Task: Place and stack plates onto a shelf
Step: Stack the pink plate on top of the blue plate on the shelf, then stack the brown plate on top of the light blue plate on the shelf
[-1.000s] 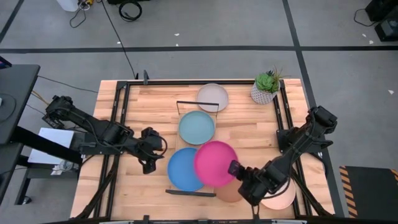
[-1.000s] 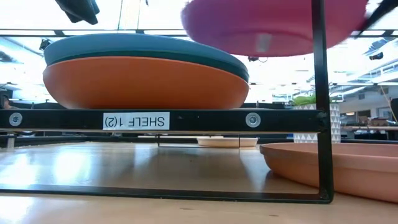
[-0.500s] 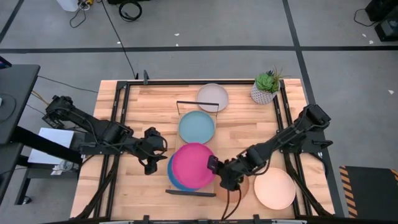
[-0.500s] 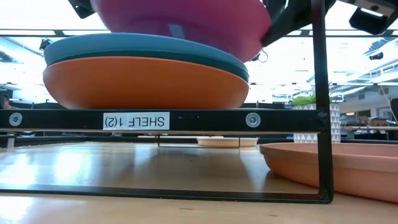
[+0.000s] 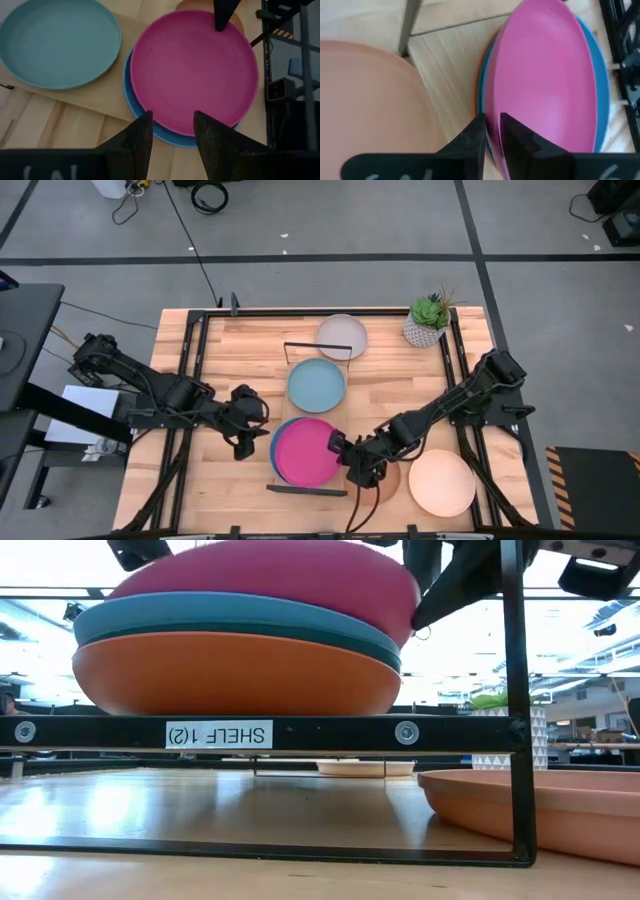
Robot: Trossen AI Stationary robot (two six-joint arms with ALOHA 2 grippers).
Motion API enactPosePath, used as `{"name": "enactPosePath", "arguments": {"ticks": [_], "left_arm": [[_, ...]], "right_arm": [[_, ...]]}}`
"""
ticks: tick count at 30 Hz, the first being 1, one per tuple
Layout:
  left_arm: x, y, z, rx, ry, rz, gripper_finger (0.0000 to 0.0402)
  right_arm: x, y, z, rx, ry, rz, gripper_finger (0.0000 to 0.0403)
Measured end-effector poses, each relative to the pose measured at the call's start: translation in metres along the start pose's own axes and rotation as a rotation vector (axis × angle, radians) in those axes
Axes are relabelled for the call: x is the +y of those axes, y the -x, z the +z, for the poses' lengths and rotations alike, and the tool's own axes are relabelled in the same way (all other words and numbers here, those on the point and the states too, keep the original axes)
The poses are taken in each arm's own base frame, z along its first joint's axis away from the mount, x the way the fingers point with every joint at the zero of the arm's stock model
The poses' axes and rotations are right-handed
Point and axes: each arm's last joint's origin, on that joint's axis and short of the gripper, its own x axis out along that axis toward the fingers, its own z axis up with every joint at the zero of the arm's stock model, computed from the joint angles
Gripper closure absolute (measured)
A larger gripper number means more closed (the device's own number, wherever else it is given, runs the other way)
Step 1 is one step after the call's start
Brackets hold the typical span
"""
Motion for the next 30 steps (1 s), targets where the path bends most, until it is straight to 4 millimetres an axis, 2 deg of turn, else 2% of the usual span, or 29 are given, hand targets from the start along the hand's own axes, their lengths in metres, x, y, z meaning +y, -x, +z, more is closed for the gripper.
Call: {"name": "enactPosePath", "arguments": {"ticks": [4,8,11,13,16,21,25,30], "left_arm": [[0.005,-0.009,-0.012,0.042,-0.014,0.034,0.0253],[0.014,-0.023,-0.031,0.113,-0.003,0.084,0.0253],[0.019,-0.031,-0.044,0.164,0.012,0.095,0.0253],[0.021,-0.034,-0.048,0.181,0.017,0.102,0.0253],[0.022,-0.037,-0.056,0.197,0.012,0.111,0.0253],[0.029,-0.055,-0.074,0.187,0.029,0.095,0.0253],[0.030,-0.064,-0.078,0.140,0.046,0.038,0.0253],[0.025,-0.074,-0.078,0.096,0.048,0.001,0.0253]], "right_arm": [[0.007,0.015,0.005,0.081,-0.018,-0.088,0.0322],[0.011,0.025,0.011,0.025,-0.034,-0.053,0.0317],[0.011,0.022,0.007,0.052,-0.083,-0.030,0.0318],[0.014,0.023,0.000,0.140,-0.108,-0.034,0.0318],[0.019,0.029,-0.006,0.214,-0.168,-0.021,0.0318],[0.031,0.038,-0.010,0.268,-0.355,0.078,0.0318],[0.045,0.043,-0.011,0.338,-0.459,0.151,0.0318],[0.059,0.045,-0.012,0.404,-0.574,0.152,0.0319]]}}
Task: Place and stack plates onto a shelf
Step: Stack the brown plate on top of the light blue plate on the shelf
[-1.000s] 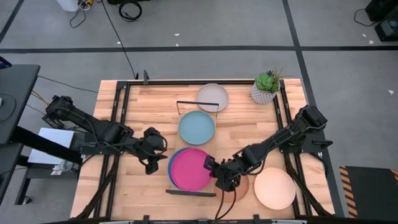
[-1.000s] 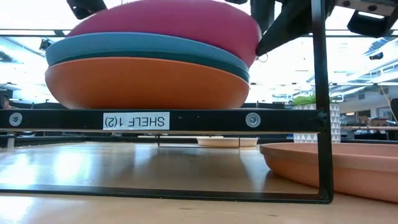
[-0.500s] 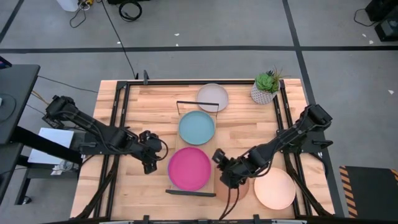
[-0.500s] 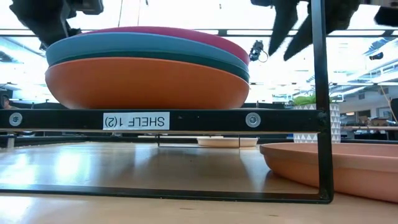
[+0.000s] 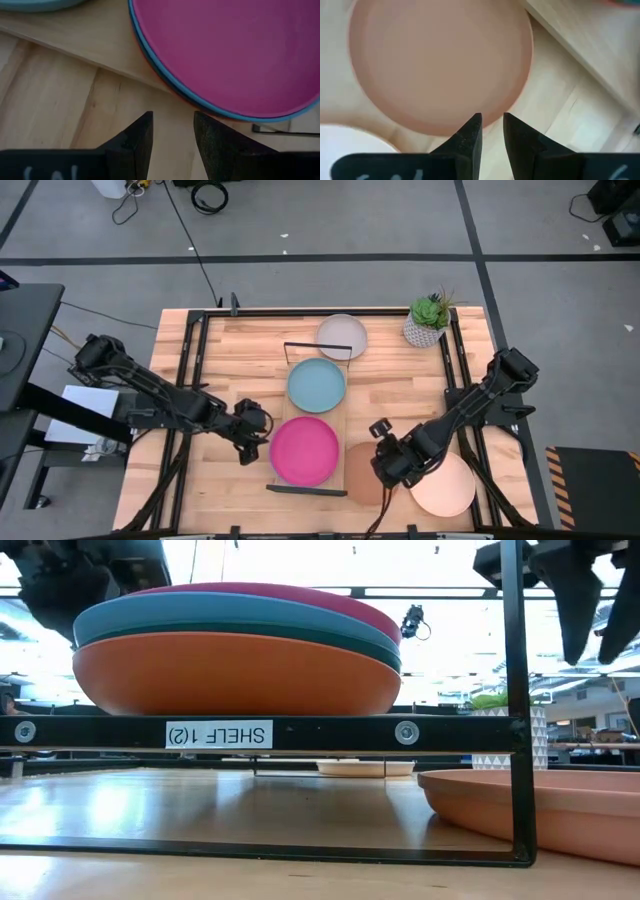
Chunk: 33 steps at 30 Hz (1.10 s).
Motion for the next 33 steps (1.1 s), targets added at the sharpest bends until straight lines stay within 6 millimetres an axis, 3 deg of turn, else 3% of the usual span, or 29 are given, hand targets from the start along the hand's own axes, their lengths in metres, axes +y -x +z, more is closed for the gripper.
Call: {"name": "enactPosePath", "arguments": {"ticks": [8,16,23,33], "left_arm": [[-0.006,-0.021,-0.001,0.008,-0.073,-0.003,0.0253],[-0.008,-0.026,-0.003,0.039,-0.077,-0.035,0.0253],[-0.009,-0.010,0.000,0.081,-0.041,-0.155,0.0253],[-0.005,0.027,0.008,-0.008,0.004,-0.238,0.0253]], "right_arm": [[-0.001,-0.013,-0.010,0.019,-0.239,-0.137,0.0312],[-0.017,-0.043,-0.022,0.038,-0.327,-0.097,0.0268],[-0.035,-0.064,-0.035,0.087,-0.529,0.032,0.0248],[-0.042,-0.065,-0.038,0.142,-0.664,0.118,0.0249]]}}
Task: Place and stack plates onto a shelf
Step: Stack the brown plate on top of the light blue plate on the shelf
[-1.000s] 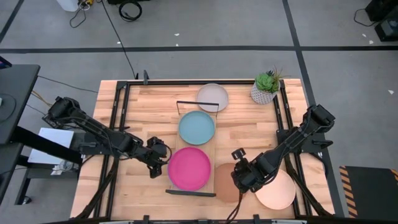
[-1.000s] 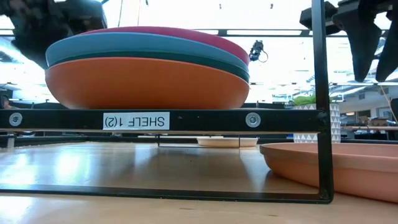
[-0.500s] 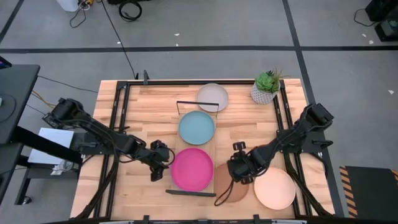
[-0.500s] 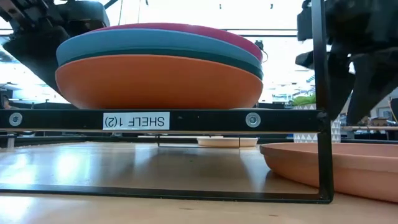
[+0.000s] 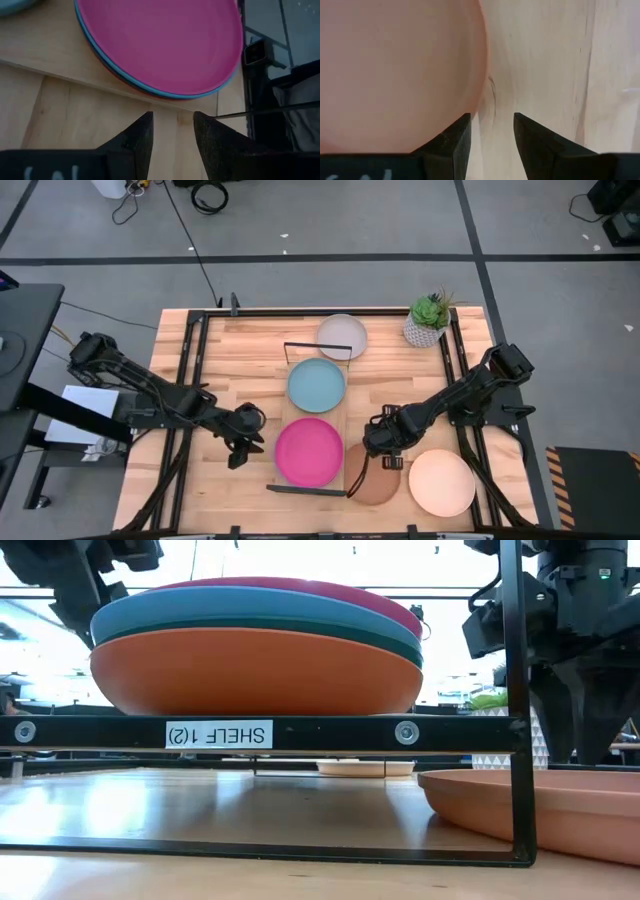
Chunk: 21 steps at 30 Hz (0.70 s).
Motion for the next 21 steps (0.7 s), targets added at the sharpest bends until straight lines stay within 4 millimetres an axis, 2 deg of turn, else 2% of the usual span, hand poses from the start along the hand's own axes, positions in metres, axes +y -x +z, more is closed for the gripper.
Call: {"name": "enactPosePath", "arguments": {"ticks": [4,10,14,21], "left_arm": [[-0.006,0.019,0.012,-0.029,-0.008,0.052,0.0254],[-0.019,0.045,0.037,-0.105,-0.118,0.186,0.0260],[-0.021,0.048,0.043,-0.129,-0.179,0.213,0.0260],[-0.021,0.048,0.043,-0.126,-0.186,0.209,0.0260]], "right_arm": [[-0.002,0.000,0.001,0.004,-0.061,0.008,0.0249],[-0.005,0.000,0.004,0.006,-0.114,0.034,0.0249],[-0.003,-0.003,0.006,-0.022,-0.129,0.063,0.0249],[-0.010,-0.018,-0.003,0.002,-0.178,0.060,0.0254]]}}
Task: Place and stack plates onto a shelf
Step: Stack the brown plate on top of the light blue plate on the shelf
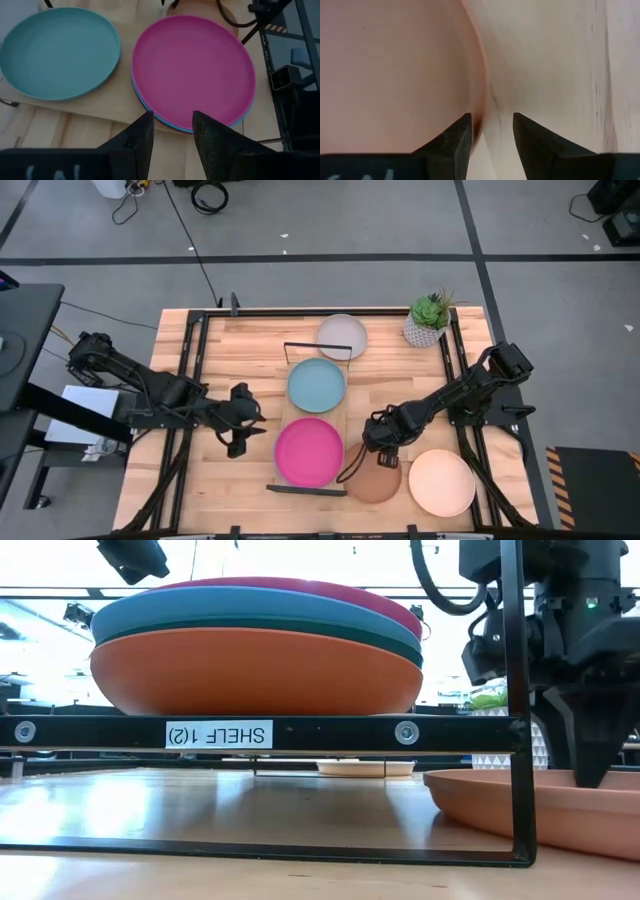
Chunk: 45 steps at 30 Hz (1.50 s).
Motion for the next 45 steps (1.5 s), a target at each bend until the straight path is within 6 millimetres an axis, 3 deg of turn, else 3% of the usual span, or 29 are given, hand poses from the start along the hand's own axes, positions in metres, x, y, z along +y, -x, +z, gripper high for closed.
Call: {"name": "enactPosePath", "arguments": {"ticks": [4,10,14,20,30,36,45], "left_arm": [[-0.002,0.001,0.004,-0.017,-0.035,-0.040,0.0260],[-0.005,0.015,0.023,-0.122,-0.159,0.014,0.0260],[-0.004,0.018,0.030,-0.191,-0.311,0.118,0.0260],[-0.003,0.004,0.035,-0.208,-0.425,0.306,0.0255],[-0.004,-0.051,0.039,-0.099,-0.658,0.386,0.0206],[-0.012,-0.070,0.046,-0.115,-0.976,0.421,0.0174],[-0.026,-0.094,0.044,-0.066,-1.369,0.466,0.0170]], "right_arm": [[-0.001,-0.001,-0.001,0.000,0.000,-0.002,0.0292],[-0.009,0.000,0.006,-0.012,-0.022,-0.017,0.0388],[-0.024,0.010,0.009,-0.026,-0.046,-0.057,0.0380],[-0.049,0.049,0.011,-0.114,-0.062,-0.033,0.0390],[-0.092,0.113,0.009,-0.292,-0.214,0.072,0.0390],[-0.108,0.145,0.026,-0.371,-0.271,0.132,0.0387],[-0.114,0.151,0.058,-0.366,-0.234,0.191,0.0386]]}}
